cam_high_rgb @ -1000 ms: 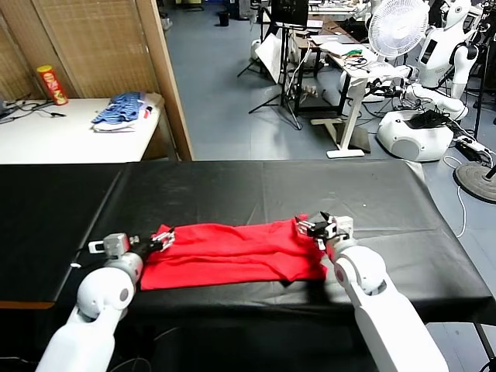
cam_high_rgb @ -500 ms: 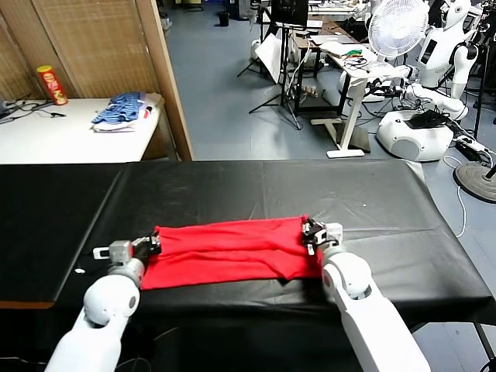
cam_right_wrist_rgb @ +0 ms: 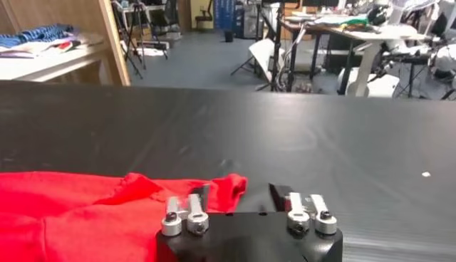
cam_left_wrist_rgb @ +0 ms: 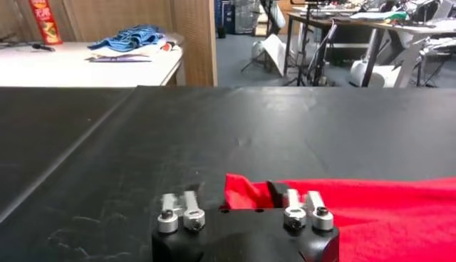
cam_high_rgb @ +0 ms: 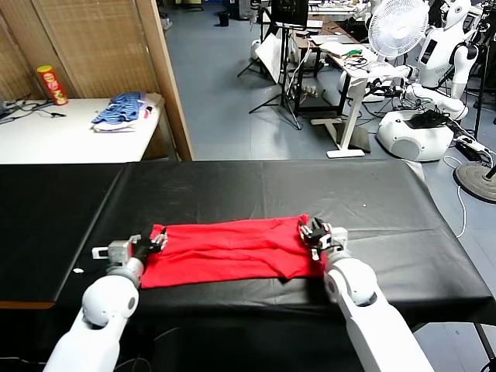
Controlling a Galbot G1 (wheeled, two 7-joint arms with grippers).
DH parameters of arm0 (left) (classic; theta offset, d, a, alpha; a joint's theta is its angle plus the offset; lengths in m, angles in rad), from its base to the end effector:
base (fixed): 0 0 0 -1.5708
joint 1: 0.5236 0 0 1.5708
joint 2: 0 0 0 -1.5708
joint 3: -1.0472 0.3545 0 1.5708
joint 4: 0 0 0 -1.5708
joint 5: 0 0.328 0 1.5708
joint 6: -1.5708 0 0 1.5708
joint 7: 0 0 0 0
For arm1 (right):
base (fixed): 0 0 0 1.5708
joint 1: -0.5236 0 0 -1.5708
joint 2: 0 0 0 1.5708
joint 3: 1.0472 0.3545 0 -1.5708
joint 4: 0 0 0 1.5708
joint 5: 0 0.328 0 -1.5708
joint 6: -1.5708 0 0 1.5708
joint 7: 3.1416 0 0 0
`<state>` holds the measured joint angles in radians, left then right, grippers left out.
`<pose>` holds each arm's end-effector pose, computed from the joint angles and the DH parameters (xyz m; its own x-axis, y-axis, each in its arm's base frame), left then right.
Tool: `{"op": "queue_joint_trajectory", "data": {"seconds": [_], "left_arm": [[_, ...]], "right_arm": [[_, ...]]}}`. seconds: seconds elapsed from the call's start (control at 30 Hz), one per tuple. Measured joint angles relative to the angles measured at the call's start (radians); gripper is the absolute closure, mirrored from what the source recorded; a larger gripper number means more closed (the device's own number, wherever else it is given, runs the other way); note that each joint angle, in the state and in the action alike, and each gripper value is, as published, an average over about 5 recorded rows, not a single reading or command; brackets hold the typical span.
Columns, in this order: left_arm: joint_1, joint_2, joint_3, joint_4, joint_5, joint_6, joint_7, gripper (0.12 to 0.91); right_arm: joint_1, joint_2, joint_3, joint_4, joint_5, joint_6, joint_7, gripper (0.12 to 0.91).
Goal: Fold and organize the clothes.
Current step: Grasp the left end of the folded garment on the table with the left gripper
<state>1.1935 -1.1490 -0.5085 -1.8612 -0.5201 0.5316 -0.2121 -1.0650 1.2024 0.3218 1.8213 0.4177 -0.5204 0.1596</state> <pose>0.2759 0.1024 -0.2829 -0.9085 -0.0397 0.4161 -0.0503 0.9986 -0.0146 0.3063 -0.0390 -0.2833 -0.9204 -0.1256 0.3702 -0.1362 0.9907 -0.0025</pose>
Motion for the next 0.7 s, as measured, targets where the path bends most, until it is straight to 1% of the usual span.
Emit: {"op": "queue_joint_trajectory", "data": {"seconds": [0.07, 0.2, 0.3, 0.47, 0.57, 0.7], "left_arm": [[0.009, 0.005, -0.007, -0.018, -0.019, 0.001, -0.004, 0.238], [0.033, 0.014, -0.022, -0.058, -0.04, 0.004, -0.014, 0.233], [0.061, 0.012, -0.039, -0.094, -0.062, 0.007, -0.028, 0.232], [0.118, 0.001, -0.071, -0.159, -0.137, 0.03, -0.037, 0.232], [0.153, -0.009, -0.089, -0.185, -0.174, 0.039, -0.031, 0.232], [0.193, -0.026, -0.114, -0.19, -0.19, 0.028, -0.009, 0.232]], "right_arm": [[-0.023, -0.009, 0.013, 0.036, 0.008, -0.002, 0.0, 0.229], [-0.066, -0.018, 0.032, 0.103, 0.019, -0.014, 0.0, 0.227], [-0.094, -0.018, 0.044, 0.144, 0.027, -0.018, 0.0, 0.227], [-0.135, -0.02, 0.065, 0.201, 0.052, -0.018, -0.003, 0.227], [-0.157, -0.023, 0.081, 0.227, 0.063, -0.018, -0.003, 0.227], [-0.177, -0.024, 0.099, 0.247, 0.067, -0.018, -0.003, 0.227]]}}
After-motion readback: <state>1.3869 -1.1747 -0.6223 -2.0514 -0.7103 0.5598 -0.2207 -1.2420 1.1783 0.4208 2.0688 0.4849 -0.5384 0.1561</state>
